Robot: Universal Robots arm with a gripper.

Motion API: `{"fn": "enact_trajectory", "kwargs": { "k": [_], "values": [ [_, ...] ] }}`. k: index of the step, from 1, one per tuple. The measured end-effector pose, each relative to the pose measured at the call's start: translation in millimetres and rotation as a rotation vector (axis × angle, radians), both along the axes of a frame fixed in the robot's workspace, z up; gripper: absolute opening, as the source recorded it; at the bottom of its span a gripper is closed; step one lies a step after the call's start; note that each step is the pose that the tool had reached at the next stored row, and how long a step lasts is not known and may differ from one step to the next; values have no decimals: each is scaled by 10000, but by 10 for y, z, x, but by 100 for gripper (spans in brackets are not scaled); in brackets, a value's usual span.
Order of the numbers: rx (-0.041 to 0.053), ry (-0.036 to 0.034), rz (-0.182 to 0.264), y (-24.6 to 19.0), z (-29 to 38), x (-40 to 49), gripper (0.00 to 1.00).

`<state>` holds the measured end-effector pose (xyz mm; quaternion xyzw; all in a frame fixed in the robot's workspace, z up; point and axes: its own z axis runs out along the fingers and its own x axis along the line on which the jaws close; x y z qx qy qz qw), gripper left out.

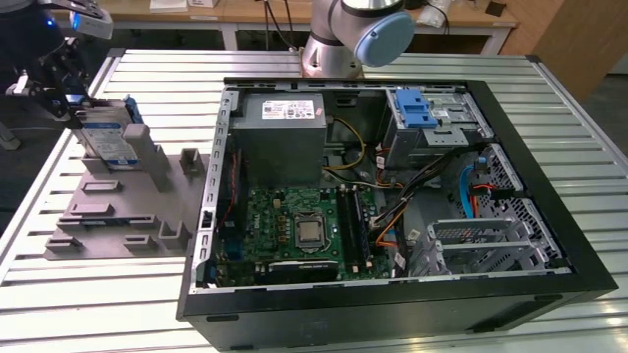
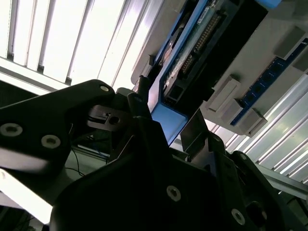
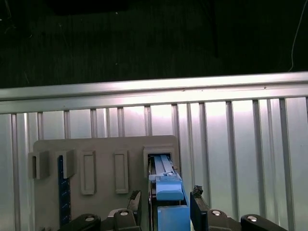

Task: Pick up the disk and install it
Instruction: 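Pick up the disk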

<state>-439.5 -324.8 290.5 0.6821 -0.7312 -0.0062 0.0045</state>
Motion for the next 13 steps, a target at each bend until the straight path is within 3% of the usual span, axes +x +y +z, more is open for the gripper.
{"fn": "enact_trajectory", "kwargs": {
  "k": [2,5,13],
  "values": [
    [0,0,0,0,-1,0,51],
    [0,-1,0,0,-2,0,38],
    [0,-1,0,0,-4,0,37]
  ]
}}
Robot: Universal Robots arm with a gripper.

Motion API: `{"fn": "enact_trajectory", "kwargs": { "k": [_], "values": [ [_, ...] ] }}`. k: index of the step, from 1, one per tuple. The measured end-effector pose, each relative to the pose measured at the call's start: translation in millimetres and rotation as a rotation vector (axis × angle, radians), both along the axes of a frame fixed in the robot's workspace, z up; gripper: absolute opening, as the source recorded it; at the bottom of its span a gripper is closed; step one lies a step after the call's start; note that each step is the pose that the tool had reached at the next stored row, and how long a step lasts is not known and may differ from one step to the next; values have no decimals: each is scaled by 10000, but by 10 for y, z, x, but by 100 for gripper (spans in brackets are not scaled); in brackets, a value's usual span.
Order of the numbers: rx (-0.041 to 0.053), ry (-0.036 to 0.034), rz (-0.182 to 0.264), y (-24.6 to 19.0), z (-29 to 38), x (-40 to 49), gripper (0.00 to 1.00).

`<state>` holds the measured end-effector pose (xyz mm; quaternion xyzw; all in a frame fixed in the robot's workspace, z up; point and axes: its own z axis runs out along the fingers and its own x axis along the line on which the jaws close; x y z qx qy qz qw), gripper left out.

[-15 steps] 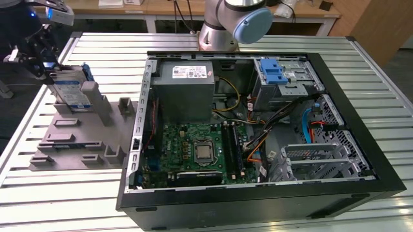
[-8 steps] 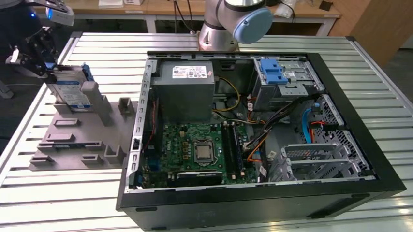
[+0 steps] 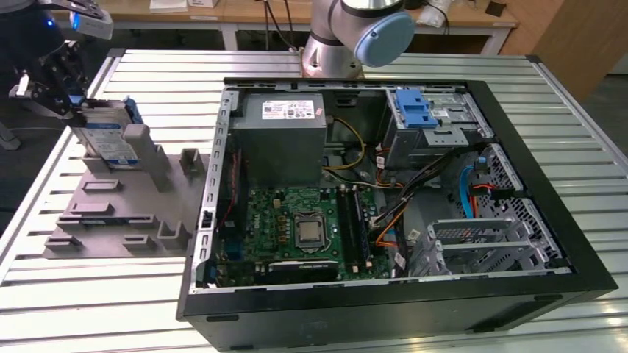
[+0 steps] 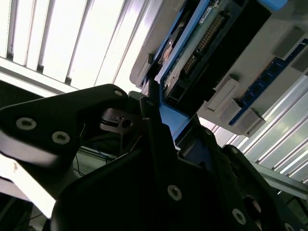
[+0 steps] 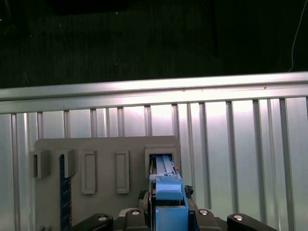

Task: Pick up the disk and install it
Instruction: 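Pick up the disk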

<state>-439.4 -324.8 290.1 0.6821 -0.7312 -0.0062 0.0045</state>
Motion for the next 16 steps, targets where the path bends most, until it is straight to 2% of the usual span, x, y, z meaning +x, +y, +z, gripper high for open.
{"fn": "enact_trajectory", "kwargs": {
  "k": [3,8,16],
  "values": [
    [1,-3,30,-2,-2,0,37],
    [1,-1,451,-7,0,0,37],
    [1,-2,487,-7,-1,0,38]
  ]
}}
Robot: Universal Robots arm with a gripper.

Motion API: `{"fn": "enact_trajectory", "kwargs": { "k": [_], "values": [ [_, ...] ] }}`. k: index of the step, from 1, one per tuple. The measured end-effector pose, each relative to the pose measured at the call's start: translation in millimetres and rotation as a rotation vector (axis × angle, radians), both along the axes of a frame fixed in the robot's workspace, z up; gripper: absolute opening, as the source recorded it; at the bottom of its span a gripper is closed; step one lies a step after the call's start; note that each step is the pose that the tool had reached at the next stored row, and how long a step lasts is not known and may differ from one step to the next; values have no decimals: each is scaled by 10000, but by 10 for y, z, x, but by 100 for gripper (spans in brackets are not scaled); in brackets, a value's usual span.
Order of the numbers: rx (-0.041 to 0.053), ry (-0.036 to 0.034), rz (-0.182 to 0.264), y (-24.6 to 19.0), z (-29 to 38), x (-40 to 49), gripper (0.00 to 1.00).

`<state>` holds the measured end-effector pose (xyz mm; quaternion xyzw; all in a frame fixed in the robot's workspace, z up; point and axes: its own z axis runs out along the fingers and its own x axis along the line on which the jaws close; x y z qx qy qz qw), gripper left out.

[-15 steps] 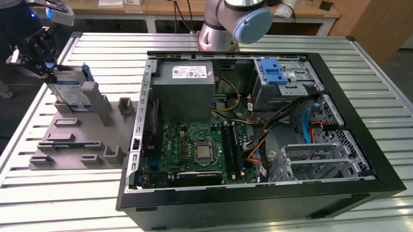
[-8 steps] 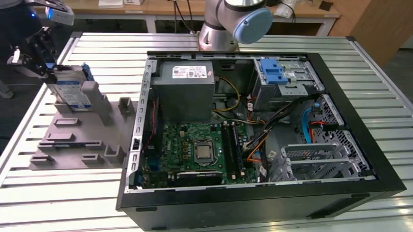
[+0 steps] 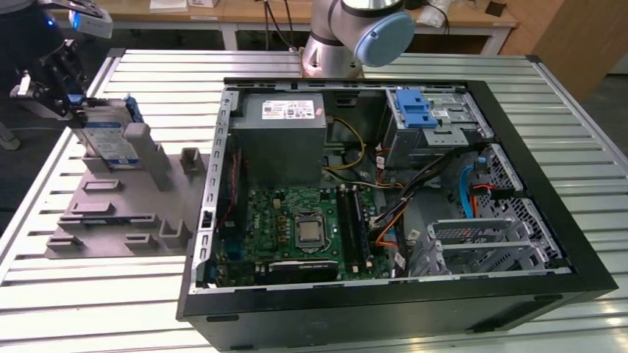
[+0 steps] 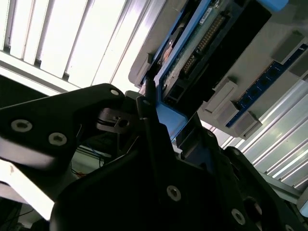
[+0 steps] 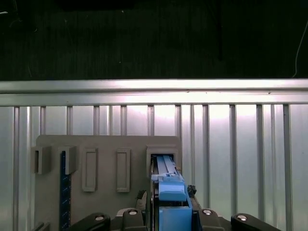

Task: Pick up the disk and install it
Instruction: 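Pick up the disk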

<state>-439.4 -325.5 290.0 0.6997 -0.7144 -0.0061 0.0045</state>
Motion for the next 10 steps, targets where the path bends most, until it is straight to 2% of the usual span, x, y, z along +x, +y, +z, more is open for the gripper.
{"fn": "enact_trajectory", "kwargs": {
  "k": [1,4,6,7,10],
  "values": [
    [0,0,2,0,0,0,44],
    [0,1,10,0,0,0,44],
    [0,1,14,0,0,0,43],
    [0,1,16,0,0,0,36],
    [-1,1,23,0,0,0,36]
  ]
}}
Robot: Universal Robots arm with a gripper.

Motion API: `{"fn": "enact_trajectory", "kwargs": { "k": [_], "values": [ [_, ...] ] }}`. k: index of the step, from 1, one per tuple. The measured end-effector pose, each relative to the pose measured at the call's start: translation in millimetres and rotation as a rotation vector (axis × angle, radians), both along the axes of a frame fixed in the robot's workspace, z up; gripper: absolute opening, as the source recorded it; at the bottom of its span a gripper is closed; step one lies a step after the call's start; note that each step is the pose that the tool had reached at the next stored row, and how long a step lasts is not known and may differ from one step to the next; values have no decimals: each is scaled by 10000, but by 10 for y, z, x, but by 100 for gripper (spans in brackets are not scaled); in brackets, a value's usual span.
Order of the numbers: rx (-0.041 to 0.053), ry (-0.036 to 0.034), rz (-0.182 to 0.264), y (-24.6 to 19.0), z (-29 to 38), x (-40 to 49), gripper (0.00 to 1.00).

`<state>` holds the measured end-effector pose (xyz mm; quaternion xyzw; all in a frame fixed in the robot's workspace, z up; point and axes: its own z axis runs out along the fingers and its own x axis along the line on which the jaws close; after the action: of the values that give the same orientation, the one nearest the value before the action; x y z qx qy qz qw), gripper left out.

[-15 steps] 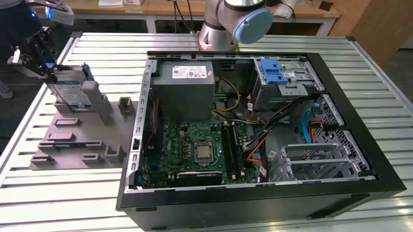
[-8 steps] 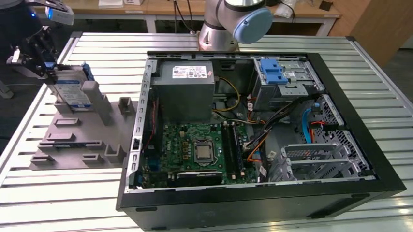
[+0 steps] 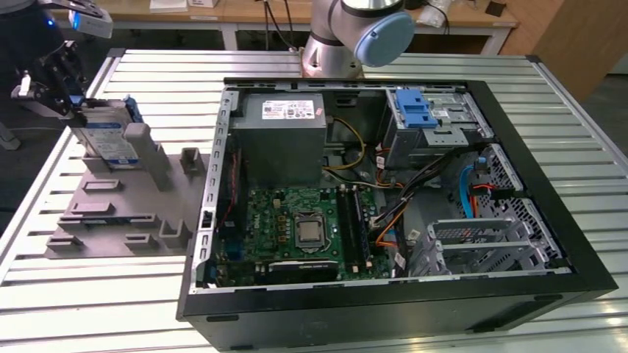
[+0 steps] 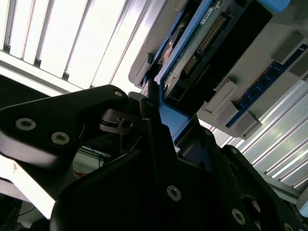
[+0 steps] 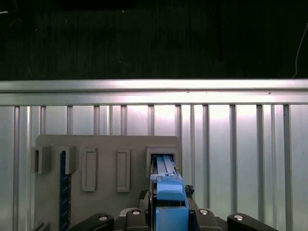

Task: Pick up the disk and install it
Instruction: 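Pick up the disk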

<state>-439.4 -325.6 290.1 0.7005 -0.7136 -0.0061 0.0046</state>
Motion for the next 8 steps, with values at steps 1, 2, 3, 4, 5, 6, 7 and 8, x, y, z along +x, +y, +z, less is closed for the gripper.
{"fn": "enact_trajectory", "kwargs": {
  "k": [1,2,3,4,5,6,7,8],
  "values": [
    [0,0,2,0,0,0,36],
    [0,0,5,0,0,0,36],
    [0,0,4,0,0,0,36],
    [1,-1,4,0,2,0,36],
    [1,0,5,0,5,0,36],
    [0,2,5,0,11,0,36],
    [0,2,4,0,19,0,36],
    [0,0,5,0,30,0,36]
  ]
}}
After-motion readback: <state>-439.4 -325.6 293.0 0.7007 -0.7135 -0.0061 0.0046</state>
